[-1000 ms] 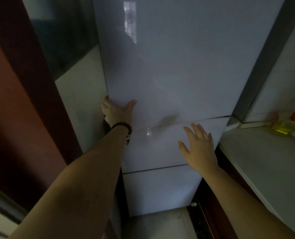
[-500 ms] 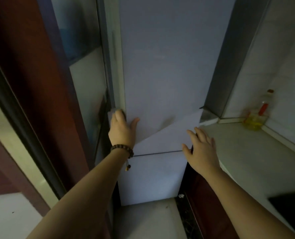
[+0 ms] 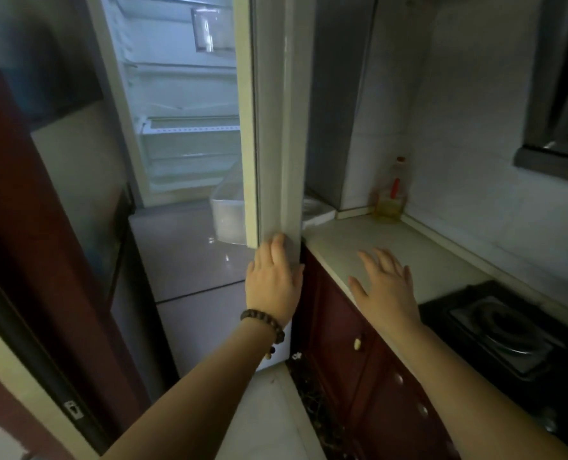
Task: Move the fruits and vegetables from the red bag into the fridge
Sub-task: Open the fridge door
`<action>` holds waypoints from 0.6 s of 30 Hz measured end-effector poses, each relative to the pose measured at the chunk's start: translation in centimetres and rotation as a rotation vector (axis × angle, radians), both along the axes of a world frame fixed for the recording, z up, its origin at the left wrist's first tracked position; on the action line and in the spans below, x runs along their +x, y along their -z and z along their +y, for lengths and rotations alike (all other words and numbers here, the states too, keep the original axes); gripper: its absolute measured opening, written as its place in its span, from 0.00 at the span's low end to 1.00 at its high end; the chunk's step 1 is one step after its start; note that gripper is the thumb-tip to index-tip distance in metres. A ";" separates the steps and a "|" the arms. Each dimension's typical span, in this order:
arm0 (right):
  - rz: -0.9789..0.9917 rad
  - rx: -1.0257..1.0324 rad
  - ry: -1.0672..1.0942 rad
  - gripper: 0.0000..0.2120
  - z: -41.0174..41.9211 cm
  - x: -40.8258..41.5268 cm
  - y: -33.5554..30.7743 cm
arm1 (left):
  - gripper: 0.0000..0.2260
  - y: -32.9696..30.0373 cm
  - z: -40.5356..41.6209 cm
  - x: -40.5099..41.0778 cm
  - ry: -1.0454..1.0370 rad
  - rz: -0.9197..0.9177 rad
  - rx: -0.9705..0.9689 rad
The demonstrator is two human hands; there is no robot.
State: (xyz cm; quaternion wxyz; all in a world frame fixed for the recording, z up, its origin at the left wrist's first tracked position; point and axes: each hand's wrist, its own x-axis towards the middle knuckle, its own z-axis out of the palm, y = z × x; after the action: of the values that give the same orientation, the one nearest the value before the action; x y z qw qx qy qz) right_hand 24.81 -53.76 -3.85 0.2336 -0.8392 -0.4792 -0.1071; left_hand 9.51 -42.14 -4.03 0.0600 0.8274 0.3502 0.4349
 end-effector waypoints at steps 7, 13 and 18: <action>0.016 0.062 0.093 0.26 -3.6 2.3 -1.3 | 0.42 -2.9 2.1 -0.1 0.025 0.020 0.173; 0.041 0.063 0.183 0.26 -5.0 3.7 -1.5 | 0.43 -3.5 5.8 3.4 0.116 0.345 0.077; 0.054 0.052 0.298 0.26 -7.1 6.2 -0.9 | 0.38 -2.9 4.6 8.5 0.282 0.407 0.099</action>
State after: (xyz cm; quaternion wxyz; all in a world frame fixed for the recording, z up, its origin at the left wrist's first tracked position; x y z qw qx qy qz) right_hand 30.97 -60.84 -2.97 0.2495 -0.8973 -0.3401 -0.1303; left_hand 18.05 -37.58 -1.16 0.0077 0.9405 0.2147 0.2634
